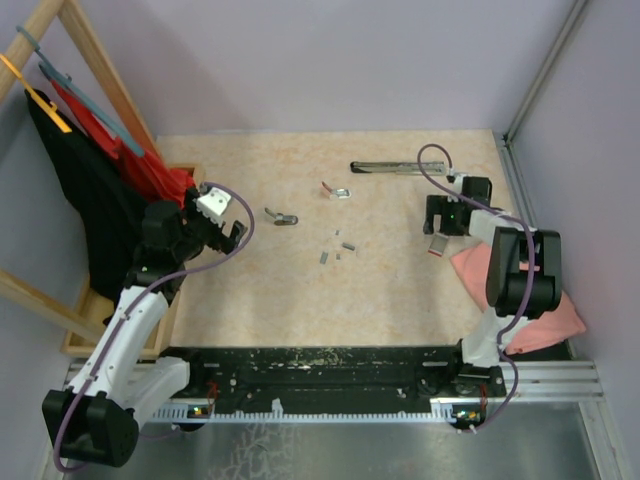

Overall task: Unload the staples from the stapler
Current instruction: Adjust the staple box at the center of the board.

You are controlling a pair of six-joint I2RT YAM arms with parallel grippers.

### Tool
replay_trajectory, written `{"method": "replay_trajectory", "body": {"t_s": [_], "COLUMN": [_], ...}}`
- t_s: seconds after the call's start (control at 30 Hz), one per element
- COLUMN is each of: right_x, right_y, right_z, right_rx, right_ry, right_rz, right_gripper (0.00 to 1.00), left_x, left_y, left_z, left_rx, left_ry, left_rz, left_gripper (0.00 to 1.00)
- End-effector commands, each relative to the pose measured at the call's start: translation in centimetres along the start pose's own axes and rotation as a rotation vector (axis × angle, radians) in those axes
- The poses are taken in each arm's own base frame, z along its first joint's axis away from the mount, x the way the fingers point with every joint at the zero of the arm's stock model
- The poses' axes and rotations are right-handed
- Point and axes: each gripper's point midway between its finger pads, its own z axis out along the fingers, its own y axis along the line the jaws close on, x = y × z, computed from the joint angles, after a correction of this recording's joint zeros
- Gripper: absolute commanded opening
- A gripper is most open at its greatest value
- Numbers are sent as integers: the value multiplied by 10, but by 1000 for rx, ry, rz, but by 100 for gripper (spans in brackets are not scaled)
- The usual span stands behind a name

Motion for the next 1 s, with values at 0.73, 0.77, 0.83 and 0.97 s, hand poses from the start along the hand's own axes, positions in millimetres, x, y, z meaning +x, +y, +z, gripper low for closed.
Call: {"method": "replay_trajectory", "body": {"t_s": [0.73,0.77,0.83,0.97], "right_x": [18,19,20,21], "right_y": [26,29,36,59], "right_z": [-21,-20,-18,-16], "right_rx": [-129,-139,-161,-243], "right_ry": [89,94,99,106], "right_rz": [-17,-22,-36,-60], "right_gripper": [97,97,98,97], "left_x": [-2,-2,-1,0], "left_y": [-3,-3,-2,-3], "left_z": [0,-1,-1,0], "left_rx": [30,29,28,34], "left_ry": [-3,-3,-2,-2], "left_rz": [4,5,3,3], "left_gripper": [99,99,99,99]}}
